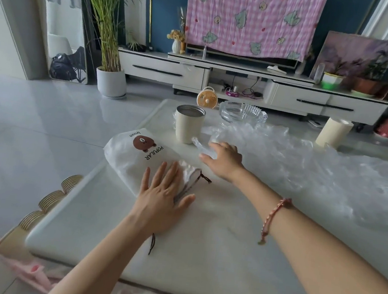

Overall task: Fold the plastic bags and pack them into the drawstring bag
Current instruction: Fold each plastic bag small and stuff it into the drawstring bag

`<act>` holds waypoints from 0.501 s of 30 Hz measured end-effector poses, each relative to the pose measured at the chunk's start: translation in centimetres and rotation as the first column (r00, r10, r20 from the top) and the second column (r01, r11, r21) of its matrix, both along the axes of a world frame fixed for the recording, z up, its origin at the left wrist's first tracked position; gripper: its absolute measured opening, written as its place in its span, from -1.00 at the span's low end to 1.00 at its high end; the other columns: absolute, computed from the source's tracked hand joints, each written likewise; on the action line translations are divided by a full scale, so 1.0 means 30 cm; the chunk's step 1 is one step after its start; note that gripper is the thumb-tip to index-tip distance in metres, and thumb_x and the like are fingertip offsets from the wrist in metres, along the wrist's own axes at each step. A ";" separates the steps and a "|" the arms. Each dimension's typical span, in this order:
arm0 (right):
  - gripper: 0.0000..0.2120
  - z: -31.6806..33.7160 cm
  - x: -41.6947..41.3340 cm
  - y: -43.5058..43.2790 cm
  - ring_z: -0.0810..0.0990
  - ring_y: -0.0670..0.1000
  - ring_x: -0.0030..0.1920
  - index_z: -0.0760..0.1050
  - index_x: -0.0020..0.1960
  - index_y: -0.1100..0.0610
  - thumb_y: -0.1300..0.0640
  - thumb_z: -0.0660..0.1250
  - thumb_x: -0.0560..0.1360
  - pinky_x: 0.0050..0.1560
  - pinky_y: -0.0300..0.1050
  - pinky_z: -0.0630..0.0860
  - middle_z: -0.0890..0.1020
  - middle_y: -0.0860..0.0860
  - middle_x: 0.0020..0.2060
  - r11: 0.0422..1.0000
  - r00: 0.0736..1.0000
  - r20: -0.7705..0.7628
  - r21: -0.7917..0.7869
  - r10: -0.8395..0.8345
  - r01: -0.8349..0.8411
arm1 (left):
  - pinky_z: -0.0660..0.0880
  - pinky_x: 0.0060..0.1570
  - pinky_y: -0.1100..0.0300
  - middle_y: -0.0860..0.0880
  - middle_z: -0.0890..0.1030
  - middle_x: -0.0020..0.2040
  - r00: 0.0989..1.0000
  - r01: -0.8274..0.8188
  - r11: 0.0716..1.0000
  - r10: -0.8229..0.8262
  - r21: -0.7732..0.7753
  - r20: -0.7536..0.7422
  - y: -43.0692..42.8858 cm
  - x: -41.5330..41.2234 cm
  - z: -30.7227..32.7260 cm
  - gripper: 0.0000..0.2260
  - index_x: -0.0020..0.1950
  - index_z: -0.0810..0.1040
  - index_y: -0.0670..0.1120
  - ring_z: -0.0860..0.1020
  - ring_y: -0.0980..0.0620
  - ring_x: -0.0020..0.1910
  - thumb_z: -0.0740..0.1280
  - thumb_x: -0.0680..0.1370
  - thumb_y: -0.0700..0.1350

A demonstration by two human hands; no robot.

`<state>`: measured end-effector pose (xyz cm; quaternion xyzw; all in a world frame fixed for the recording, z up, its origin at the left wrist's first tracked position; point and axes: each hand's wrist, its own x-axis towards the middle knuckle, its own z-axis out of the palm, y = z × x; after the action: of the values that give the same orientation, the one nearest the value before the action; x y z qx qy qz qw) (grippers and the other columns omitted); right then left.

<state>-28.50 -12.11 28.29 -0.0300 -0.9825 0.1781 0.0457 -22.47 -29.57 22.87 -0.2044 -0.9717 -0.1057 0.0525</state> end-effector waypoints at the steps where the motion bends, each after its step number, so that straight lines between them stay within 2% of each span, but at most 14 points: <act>1: -0.52 0.011 -0.002 0.010 0.23 0.17 0.40 0.32 0.40 0.15 -0.08 0.19 0.57 0.30 -0.04 0.21 0.32 0.12 0.42 1.000 0.999 -0.050 -0.001 -0.004 0.004 | -0.38 0.40 -0.01 0.06 -0.19 0.55 1.000 -0.017 1.000 0.017 0.014 0.002 -0.001 0.009 0.012 -0.22 0.55 -0.14 0.01 -0.30 0.05 0.49 -0.30 0.42 0.40; 2: -0.56 0.034 0.004 0.023 0.30 0.18 0.36 0.38 0.35 0.21 -0.03 0.20 0.57 0.27 -0.04 0.25 0.39 0.14 0.37 1.000 0.990 -0.144 -0.004 -0.004 0.003 | -0.34 0.42 -0.02 0.04 -0.13 0.56 1.000 -0.027 0.999 0.027 0.045 0.002 0.005 0.008 0.018 -0.32 0.55 -0.09 -0.01 -0.25 0.03 0.51 -0.18 0.53 0.34; 4: -0.66 0.094 0.039 0.055 0.42 0.15 0.28 0.46 0.25 0.30 0.10 0.19 0.59 0.22 -0.12 0.30 0.51 0.18 0.26 0.992 0.926 -0.378 -0.103 0.023 -0.067 | -0.22 0.46 0.01 -0.02 0.00 0.56 0.998 -0.044 0.984 0.051 0.172 -0.034 0.012 0.009 0.038 -0.42 0.54 0.03 -0.07 -0.13 0.00 0.53 -0.01 0.61 0.19; 6: -0.73 0.174 0.118 0.099 0.53 -0.05 0.13 0.53 0.17 0.32 0.20 0.19 0.59 0.06 -0.39 0.37 0.60 0.15 0.12 0.936 0.822 -0.569 -0.291 -0.005 -0.196 | 0.00 0.45 0.04 -0.11 0.22 0.50 0.988 -0.032 0.921 0.089 0.389 -0.129 0.024 0.014 0.072 -0.48 0.47 0.23 -0.16 0.10 -0.06 0.50 0.07 0.61 0.12; 7: -0.78 0.218 0.177 0.138 0.55 -0.16 0.03 0.57 0.12 0.28 0.21 0.22 0.58 0.00 -0.46 0.38 0.63 0.11 0.05 0.885 0.774 -0.631 -0.387 -0.050 -0.259 | 0.11 0.40 0.07 -0.14 0.33 0.44 0.977 -0.009 0.871 0.113 0.492 -0.182 0.045 0.028 0.105 -0.51 0.41 0.34 -0.18 0.23 -0.10 0.45 0.09 0.59 0.09; 9: -0.92 0.263 0.286 0.197 0.58 -0.24 -0.11 0.60 -0.05 0.13 0.24 0.34 0.50 -0.01 -0.39 0.45 0.67 -0.02 -0.13 0.740 0.762 -0.635 -0.573 -0.128 -0.352 | 0.23 0.25 0.21 -0.12 0.48 0.31 0.951 0.013 0.770 0.188 0.638 -0.245 0.058 0.051 0.165 -0.62 0.29 0.46 -0.18 0.39 -0.10 0.31 0.15 0.58 0.00; 11: -0.82 0.271 0.408 0.260 0.60 -0.11 -0.15 0.55 -0.19 0.07 0.34 0.41 0.40 0.00 -0.25 0.52 0.65 -0.09 -0.28 0.551 0.828 -0.543 -0.738 -0.140 -0.390 | 0.29 0.16 0.26 -0.08 0.53 0.23 0.955 0.009 0.659 0.217 0.752 -0.202 0.081 0.068 0.214 -0.71 0.25 0.50 -0.14 0.45 -0.06 0.24 0.25 0.58 -0.06; 13: -0.79 0.231 0.500 0.297 0.61 0.03 -0.18 0.51 -0.20 0.14 0.44 0.37 0.38 -0.06 -0.16 0.58 0.60 0.02 -0.28 0.392 0.900 -0.426 -0.846 -0.092 -0.361 | 0.41 0.16 0.17 -0.06 0.55 0.19 0.983 0.002 0.535 0.153 0.845 -0.100 0.090 0.095 0.245 -0.65 0.24 0.51 -0.07 0.52 0.02 0.16 0.27 0.51 0.05; 14: -0.79 0.209 0.547 0.323 0.63 0.04 -0.23 0.49 -0.18 0.17 0.47 0.33 0.40 -0.16 -0.17 0.60 0.57 0.05 -0.26 0.387 0.921 -0.382 -0.863 -0.080 -0.324 | 0.44 0.13 0.20 -0.04 0.56 0.19 0.995 0.010 0.496 0.085 0.868 -0.060 0.118 0.117 0.256 -0.60 0.23 0.51 -0.02 0.55 0.10 0.09 0.25 0.46 0.11; 15: -0.79 0.187 0.587 0.351 0.64 0.02 -0.29 0.48 -0.16 0.19 0.48 0.31 0.42 -0.27 -0.19 0.58 0.57 0.05 -0.24 0.433 0.934 -0.349 -0.855 -0.076 -0.285 | 0.46 0.09 0.27 -0.01 0.55 0.19 1.000 0.005 0.480 0.005 0.877 -0.008 0.151 0.143 0.260 -0.56 0.23 0.49 0.02 0.56 0.19 0.03 0.25 0.42 0.17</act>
<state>-10.90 -1.58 33.90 0.0432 -0.7144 0.6753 0.1782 -18.18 -25.05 30.66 -0.1496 -0.7818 -0.5854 0.1540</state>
